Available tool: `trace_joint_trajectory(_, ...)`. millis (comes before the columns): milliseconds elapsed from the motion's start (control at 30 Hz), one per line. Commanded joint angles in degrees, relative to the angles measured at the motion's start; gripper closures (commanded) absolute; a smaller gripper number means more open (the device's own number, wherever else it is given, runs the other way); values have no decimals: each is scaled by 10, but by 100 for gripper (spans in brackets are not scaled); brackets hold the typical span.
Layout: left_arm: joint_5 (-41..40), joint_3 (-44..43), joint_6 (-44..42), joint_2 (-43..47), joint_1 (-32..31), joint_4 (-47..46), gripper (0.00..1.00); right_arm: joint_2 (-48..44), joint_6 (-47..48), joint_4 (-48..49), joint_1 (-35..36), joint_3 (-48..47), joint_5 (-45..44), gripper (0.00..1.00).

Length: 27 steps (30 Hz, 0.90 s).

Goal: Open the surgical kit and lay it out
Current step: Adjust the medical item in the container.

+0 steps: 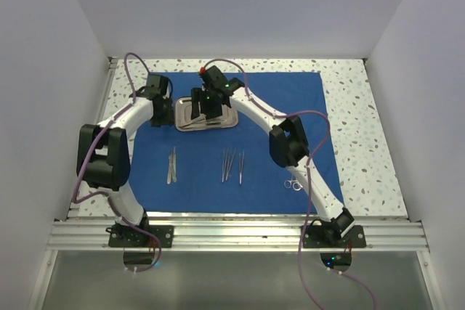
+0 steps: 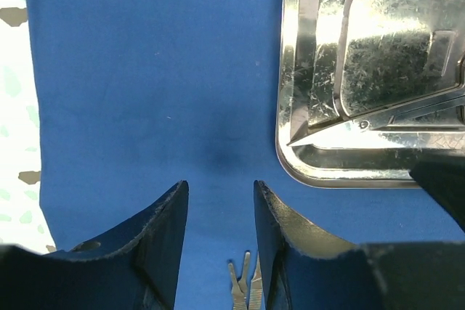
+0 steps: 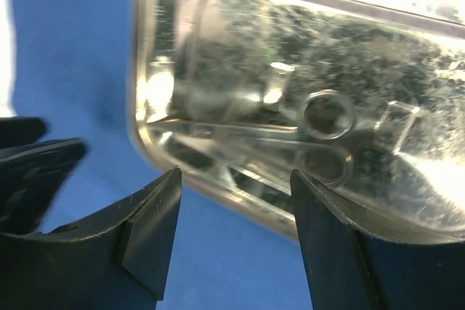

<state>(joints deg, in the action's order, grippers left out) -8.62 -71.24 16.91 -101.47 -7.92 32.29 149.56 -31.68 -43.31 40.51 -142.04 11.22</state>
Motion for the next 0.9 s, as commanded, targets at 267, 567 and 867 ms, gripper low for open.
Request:
trace_joint_trajectory(267,-9,13,-2,36,5,2,57,21,31,-17,-14,27,-59,37)
trace_joint_trajectory(567,-14,21,-5,43,7,-1,57,-60,57,-67,-54,155,-158,43)
trace_joint_trajectory(867,0,21,-3,30,11,-11,59,-159,66,-45,-90,214,-152,45)
